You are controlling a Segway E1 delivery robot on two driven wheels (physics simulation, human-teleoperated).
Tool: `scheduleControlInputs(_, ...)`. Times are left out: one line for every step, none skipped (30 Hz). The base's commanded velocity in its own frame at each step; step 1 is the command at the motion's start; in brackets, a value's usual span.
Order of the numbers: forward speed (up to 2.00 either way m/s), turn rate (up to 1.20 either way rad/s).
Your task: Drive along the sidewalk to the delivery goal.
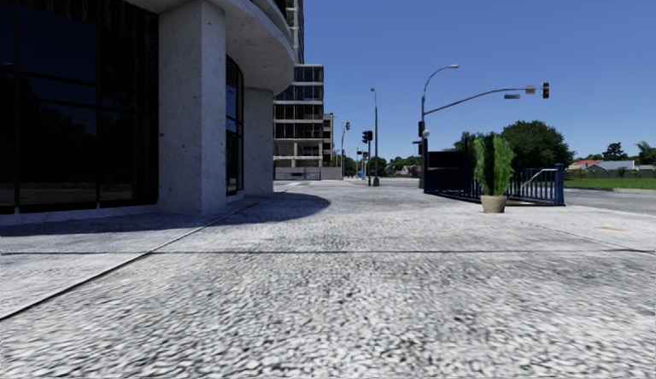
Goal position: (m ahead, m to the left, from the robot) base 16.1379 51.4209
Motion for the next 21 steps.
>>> scheduleControlInputs(2.0, 0.0)
scheduleControlInputs(2.0, 0.0)
scheduleControlInputs(2.0, 0.0)
scheduleControlInputs(2.0, 0.0)
scheduleControlInputs(2.0, 0.0)
scheduleControlInputs(2.0, 0.0)
scheduleControlInputs(2.0, 0.0)
scheduleControlInputs(2.0, 0.0)
scheduleControlInputs(2.0, 0.0)
scheduleControlInputs(2.0, 0.0)
scheduleControlInputs(2.0, 0.0)
scheduleControlInputs(2.0, 0.0)
scheduleControlInputs(2.0, 0.0)
scheduleControlInputs(2.0, 0.0)
scheduleControlInputs(2.0, 0.0)
scheduleControlInputs(2.0, 0.0)
scheduleControlInputs(2.0, 0.0)
scheduleControlInputs(2.0, 0.0)
scheduleControlInputs(2.0, 0.0)
scheduleControlInputs(2.0, 0.0)
scheduleControlInputs(2.0, 0.0)
